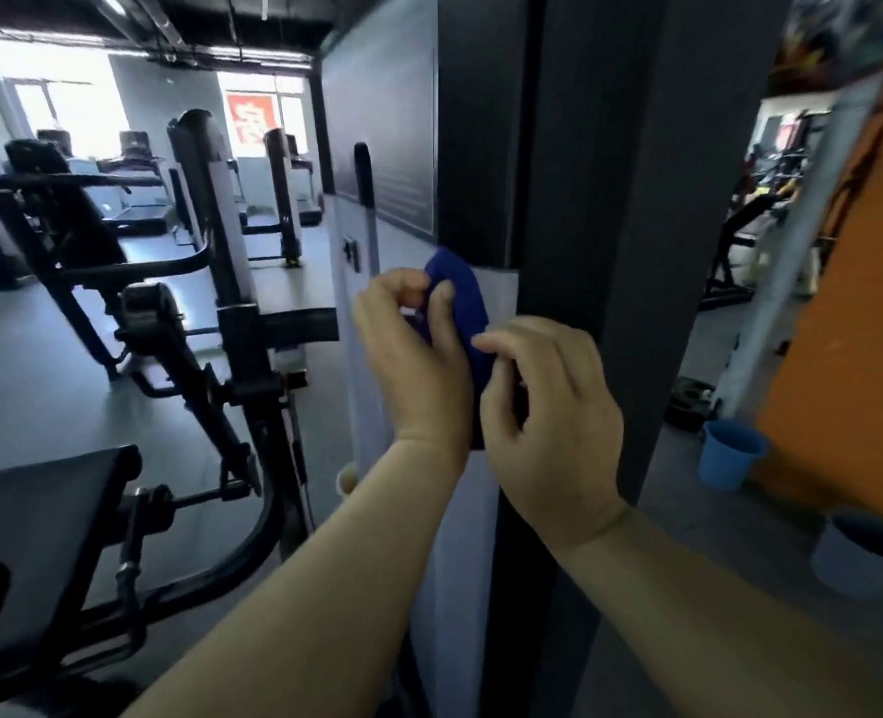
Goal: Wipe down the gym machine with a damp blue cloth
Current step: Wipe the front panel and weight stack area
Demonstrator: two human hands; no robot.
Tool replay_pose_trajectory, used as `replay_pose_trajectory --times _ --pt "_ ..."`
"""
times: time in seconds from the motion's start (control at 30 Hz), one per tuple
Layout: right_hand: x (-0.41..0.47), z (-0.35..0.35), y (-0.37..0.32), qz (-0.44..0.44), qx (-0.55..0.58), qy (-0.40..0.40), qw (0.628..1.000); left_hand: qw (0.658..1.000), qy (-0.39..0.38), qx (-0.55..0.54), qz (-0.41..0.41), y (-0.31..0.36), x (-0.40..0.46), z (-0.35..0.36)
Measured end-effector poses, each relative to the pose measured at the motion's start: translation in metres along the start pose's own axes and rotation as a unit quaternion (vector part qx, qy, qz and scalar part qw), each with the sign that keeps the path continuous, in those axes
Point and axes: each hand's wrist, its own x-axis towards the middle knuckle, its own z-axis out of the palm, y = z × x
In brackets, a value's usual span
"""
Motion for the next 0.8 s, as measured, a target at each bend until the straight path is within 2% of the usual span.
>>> replay_pose_trajectory --times 0.07,0.17,0.27,0.33,0.4,0.5,0.6,0.8 --pt "0.003 0.013 -0.003 -0.023 -0.061 0.037 0.997 0.999 -0.031 -0.017 0.038 -0.014 0.015 -0.001" --pt "0.014 0.033 -0.004 0.004 -0.154 0.094 0.984 0.995 -0.063 -0.028 0.07 -0.022 0.026 -0.003" --pt "0.018 0.044 -0.001 -0.005 -0.2 0.12 0.972 0.98 -0.168 -0.075 0.076 -0.031 0.001 -0.007" --pt "0.017 0.038 0.004 -0.012 -0.186 0.133 0.973 0.956 -0.246 -0.062 0.146 -0.043 -0.007 -0.007" --pt "0.018 0.031 0.01 0.012 -0.192 0.149 0.97 0.934 -0.255 -0.014 0.251 -0.053 0.005 0.002" --pt "0.019 0.029 0.014 0.007 -0.229 0.129 0.965 0.889 -0.256 0.034 0.378 -0.064 0.012 0.009" --pt "0.011 0.027 0.016 0.013 -0.224 0.092 0.97 0.864 -0.287 0.077 0.406 -0.088 -0.014 -0.011" --pt "-0.001 0.014 0.012 0.039 -0.261 0.005 0.964 0.882 -0.26 0.072 0.387 -0.067 0.008 0.004"
